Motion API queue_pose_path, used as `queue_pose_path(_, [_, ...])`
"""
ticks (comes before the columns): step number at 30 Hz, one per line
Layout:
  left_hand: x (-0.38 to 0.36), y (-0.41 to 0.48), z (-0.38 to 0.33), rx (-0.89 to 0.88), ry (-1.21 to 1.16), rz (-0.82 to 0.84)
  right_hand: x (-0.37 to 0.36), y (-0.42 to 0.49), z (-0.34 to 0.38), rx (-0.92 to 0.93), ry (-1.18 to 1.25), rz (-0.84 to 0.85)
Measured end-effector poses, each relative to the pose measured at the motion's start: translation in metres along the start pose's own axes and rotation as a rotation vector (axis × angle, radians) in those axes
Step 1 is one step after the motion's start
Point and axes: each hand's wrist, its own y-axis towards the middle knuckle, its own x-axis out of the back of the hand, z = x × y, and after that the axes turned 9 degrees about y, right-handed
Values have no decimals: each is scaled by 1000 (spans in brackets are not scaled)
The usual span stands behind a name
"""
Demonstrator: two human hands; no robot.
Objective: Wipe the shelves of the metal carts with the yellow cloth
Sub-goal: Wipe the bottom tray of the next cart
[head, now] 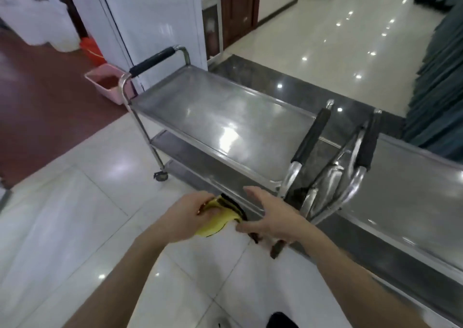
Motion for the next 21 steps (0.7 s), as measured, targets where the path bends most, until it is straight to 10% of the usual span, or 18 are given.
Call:
queue_pose_path(12, [171, 132, 217, 163, -130, 197, 1, 271, 163, 277, 54, -119])
queue_pose_path(21, [346, 280, 349, 264, -488, -100, 61, 491, 274, 188, 209, -207])
